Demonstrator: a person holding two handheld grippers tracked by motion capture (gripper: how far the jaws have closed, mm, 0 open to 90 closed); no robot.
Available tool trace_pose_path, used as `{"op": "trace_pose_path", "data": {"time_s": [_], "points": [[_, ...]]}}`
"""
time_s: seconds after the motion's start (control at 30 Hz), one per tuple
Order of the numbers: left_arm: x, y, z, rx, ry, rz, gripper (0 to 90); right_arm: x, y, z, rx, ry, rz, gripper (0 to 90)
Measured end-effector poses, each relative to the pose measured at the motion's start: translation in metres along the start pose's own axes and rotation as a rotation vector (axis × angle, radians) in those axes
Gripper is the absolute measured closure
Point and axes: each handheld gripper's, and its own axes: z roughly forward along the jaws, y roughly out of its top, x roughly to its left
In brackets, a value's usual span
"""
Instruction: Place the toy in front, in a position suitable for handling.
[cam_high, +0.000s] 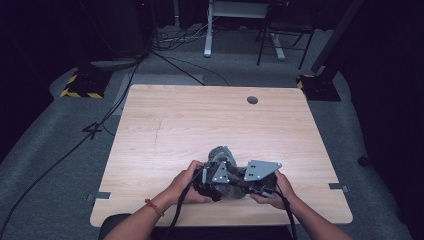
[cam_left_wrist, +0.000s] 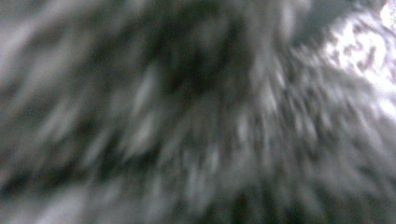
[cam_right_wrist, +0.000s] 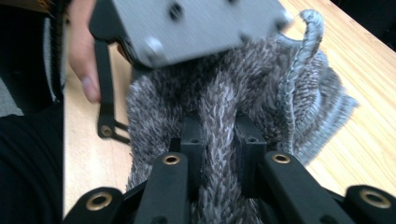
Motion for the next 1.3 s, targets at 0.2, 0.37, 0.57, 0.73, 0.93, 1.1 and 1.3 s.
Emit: {"op": "trace_pose_path", "data": {"time_s": [0.2, 0.37, 0.57, 0.73, 0.93, 1.1, 1.3], "points": [[0.005, -0.004, -0.011, -0.043, 0.015, -0.032, 33.6, -0.021, -0.02, -0.009, 0.038, -0.053, 0.072, 77.8], [0.006, -0.002, -0.013, -0.051, 0.023, -0.03, 33.6, -0.018, -0.02, -0.011, -0.007, -0.06, 0.059, 77.8], [0.005, -0.002, -0.01, -0.035, 0.022, -0.024, 33.5, -0.01, -0.009, -0.009, -0.036, -0.043, 0.048, 77.7], [0.005, 0.001, -0.004, -0.002, 0.018, -0.01, 33.6, -0.009, -0.008, -0.01, -0.043, -0.042, 0.04, 77.6], [0.0, 0.003, 0.001, 0.005, 0.001, -0.005, 33.6, -0.002, -0.003, -0.002, -0.059, 0.032, 0.033, 75.8], [0.0, -0.001, -0.005, 0.009, 0.023, -0.016, 33.6, -0.004, -0.002, -0.001, -0.038, 0.016, 0.008, 76.5], [0.003, -0.011, -0.016, -0.025, 0.032, -0.062, 33.6, -0.024, -0.016, 0.002, -0.01, -0.022, 0.051, 76.9]]}}
